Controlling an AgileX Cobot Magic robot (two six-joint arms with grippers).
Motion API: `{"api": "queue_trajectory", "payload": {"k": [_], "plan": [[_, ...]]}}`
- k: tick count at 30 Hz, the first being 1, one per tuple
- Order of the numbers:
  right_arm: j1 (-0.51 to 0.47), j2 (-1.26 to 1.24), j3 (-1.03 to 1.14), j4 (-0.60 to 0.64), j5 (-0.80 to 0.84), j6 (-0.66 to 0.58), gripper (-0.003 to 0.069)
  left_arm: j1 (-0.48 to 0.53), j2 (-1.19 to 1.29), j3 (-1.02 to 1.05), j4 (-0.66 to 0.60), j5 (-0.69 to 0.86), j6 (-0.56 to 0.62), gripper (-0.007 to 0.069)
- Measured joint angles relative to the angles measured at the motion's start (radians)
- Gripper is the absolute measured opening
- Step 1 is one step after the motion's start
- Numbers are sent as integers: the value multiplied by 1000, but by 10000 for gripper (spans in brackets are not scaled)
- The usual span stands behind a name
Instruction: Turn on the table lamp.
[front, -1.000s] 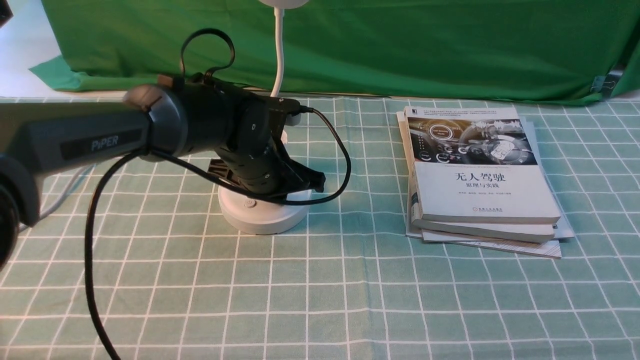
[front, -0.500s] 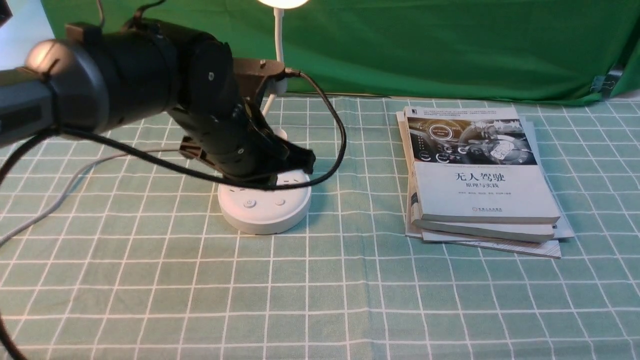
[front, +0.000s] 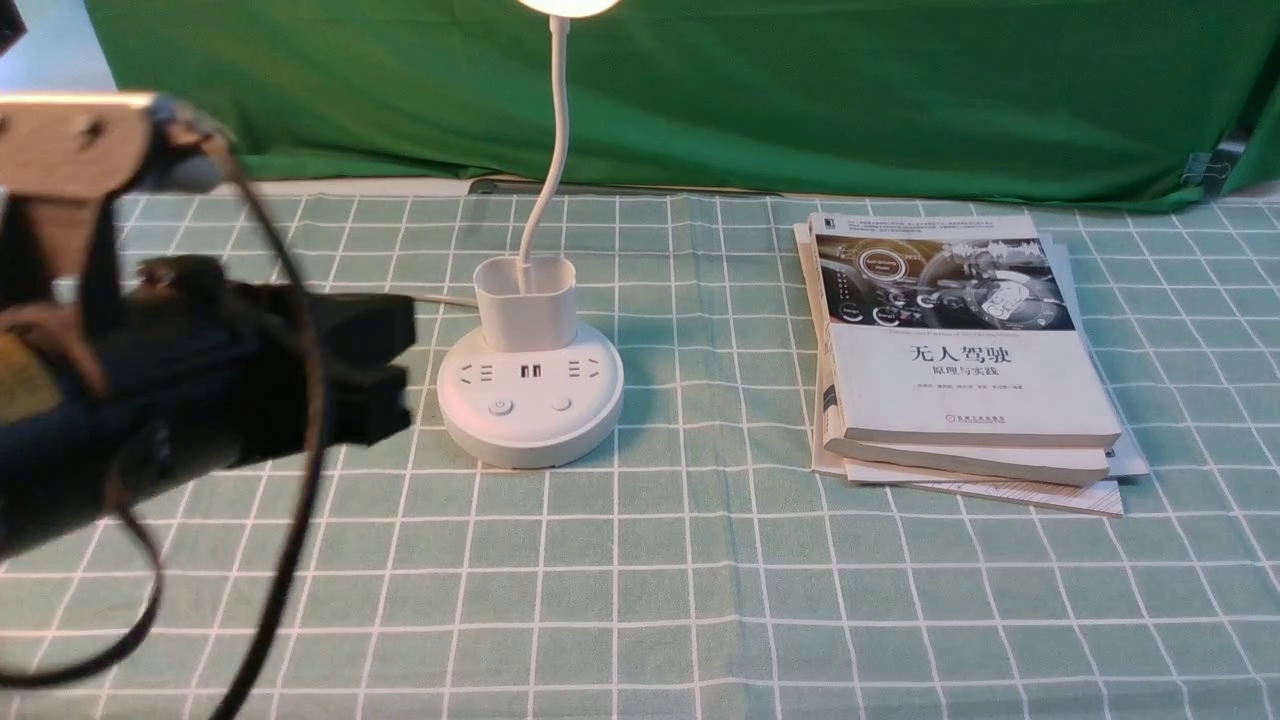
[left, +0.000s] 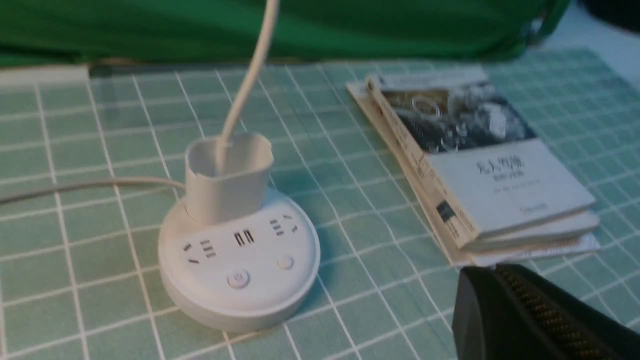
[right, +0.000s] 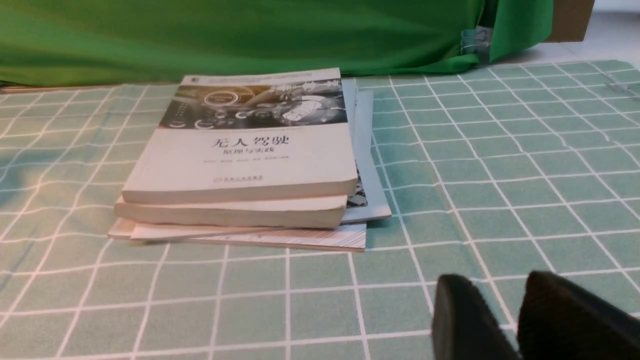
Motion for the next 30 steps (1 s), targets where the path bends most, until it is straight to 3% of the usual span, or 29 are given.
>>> {"api": "queue_trajectory", "payload": {"k": [3, 10, 15, 18, 21, 26, 29, 30], "plan": [[0, 0, 0, 0, 0, 0, 238, 0, -127, 127, 4, -88, 1, 21], [0, 0, 0, 0, 0, 0, 238, 0, -312, 267, 14, -124, 36, 21], [0, 0, 0, 0, 1, 0, 238, 0, -505, 297, 86, 28, 62, 21], [0, 0, 0, 0, 1, 0, 238, 0, -594, 327, 146, 43, 64, 21], [0, 0, 0, 0, 1, 0, 238, 46, -717, 403, 244, -33, 67, 21], [0, 0, 0, 0, 1, 0, 238, 272, -860, 590, 286, -401, 58, 21], [0, 0, 0, 0, 0, 0, 238, 350, -869, 630, 312, -442, 6, 21], [0, 0, 0, 0, 1, 0, 238, 390, -869, 640, 336, -419, -64, 21]]}}
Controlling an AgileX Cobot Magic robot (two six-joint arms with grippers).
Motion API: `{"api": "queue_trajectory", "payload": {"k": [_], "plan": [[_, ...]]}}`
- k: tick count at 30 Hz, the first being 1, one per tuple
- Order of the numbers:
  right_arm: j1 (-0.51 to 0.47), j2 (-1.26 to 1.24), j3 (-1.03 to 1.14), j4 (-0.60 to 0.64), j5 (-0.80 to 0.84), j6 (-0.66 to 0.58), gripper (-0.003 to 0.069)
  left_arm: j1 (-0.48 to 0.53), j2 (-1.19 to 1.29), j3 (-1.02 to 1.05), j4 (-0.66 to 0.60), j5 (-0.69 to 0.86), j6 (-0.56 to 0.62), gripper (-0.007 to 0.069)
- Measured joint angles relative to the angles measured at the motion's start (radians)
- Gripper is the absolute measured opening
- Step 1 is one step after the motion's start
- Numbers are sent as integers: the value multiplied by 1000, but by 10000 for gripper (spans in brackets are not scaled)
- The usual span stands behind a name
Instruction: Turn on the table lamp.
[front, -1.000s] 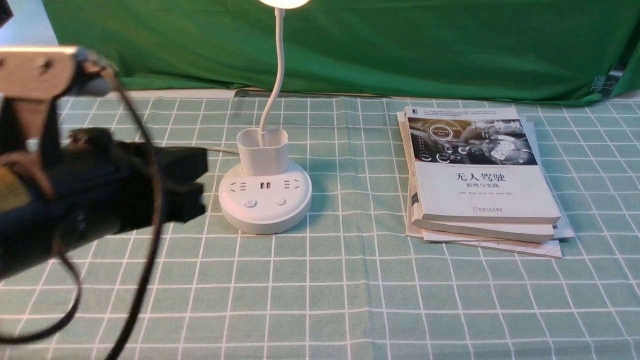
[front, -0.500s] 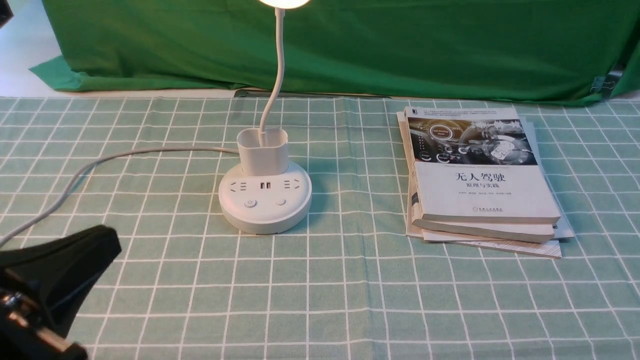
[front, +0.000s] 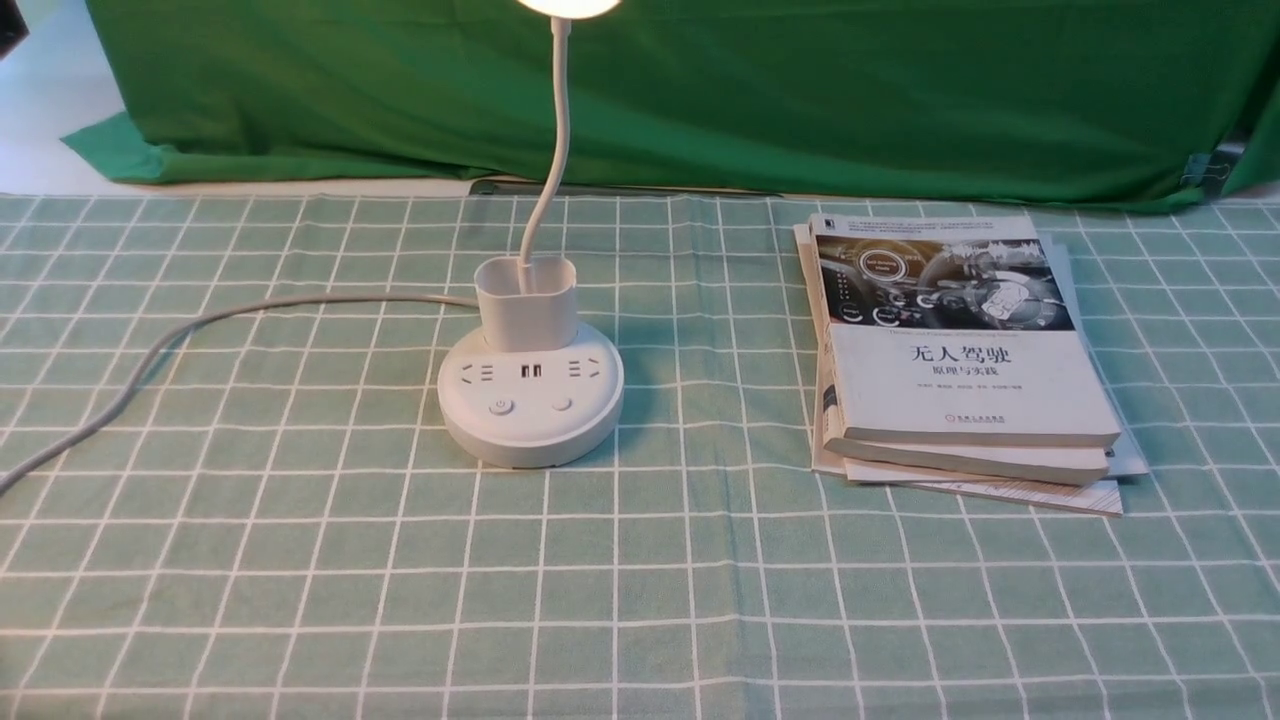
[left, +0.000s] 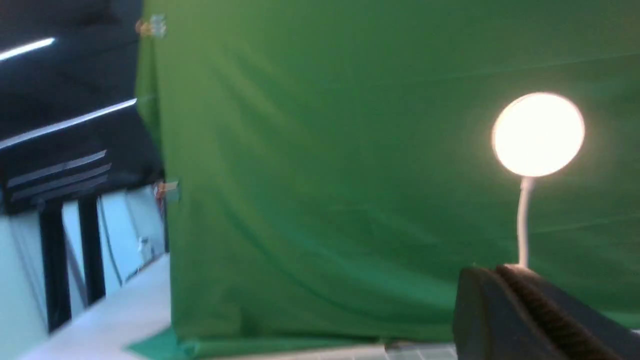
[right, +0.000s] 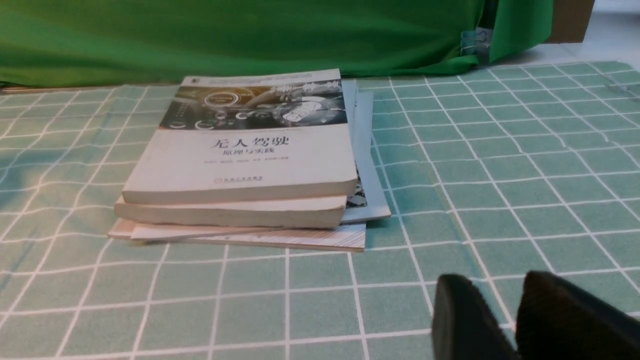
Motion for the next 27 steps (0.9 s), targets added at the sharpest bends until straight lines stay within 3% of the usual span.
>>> {"api": "queue_trajectory", "payload": {"k": [4, 10, 27], "plan": [[0, 0, 0, 0, 0, 0, 238, 23, -3, 3, 25, 204, -119, 21], [0, 0, 0, 0, 0, 0, 238, 27, -5, 4, 4, 492, -134, 21], [0, 0, 0, 0, 0, 1, 238, 27, -5, 4, -28, 514, -115, 21]]}}
